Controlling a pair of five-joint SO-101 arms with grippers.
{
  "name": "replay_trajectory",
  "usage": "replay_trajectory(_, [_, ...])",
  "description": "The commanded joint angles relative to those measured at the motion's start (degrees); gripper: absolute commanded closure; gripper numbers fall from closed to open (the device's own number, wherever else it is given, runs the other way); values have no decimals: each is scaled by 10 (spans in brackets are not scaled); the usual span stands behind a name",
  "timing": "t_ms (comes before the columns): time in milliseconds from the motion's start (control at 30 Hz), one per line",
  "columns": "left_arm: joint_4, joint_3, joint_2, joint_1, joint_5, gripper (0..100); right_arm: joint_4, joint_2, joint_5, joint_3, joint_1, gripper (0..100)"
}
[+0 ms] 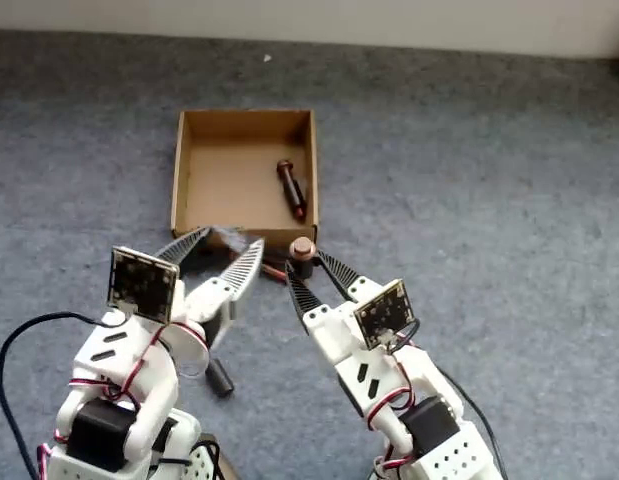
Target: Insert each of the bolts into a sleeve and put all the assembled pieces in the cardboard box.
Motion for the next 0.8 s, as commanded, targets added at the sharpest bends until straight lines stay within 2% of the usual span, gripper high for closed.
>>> replay_trajectory(0, [77,-22,0,-97,-5,766,-1,-11,1,70,9,995])
replay_trajectory(100, [126,-15,0,-192,-5,766,0,-10,1,70,9,995])
replay_trajectory(200, [130,27,0,-272,-8,765,8,-8,-3,51,9,995])
replay_trajectory(267, [130,68,0,-304,-33,765,44,7,-41,3,9,995])
replay_trajectory(333, [119,112,0,-318,-62,765,58,44,-69,-53,9,995])
replay_trajectory(433, [82,176,0,-328,-78,765,42,142,-68,-139,9,995])
replay_trajectory(600, [8,231,0,-335,-78,765,-76,374,-68,-256,9,995])
replay_trajectory(767, [5,237,1,-332,-78,765,-220,617,-68,-374,9,995])
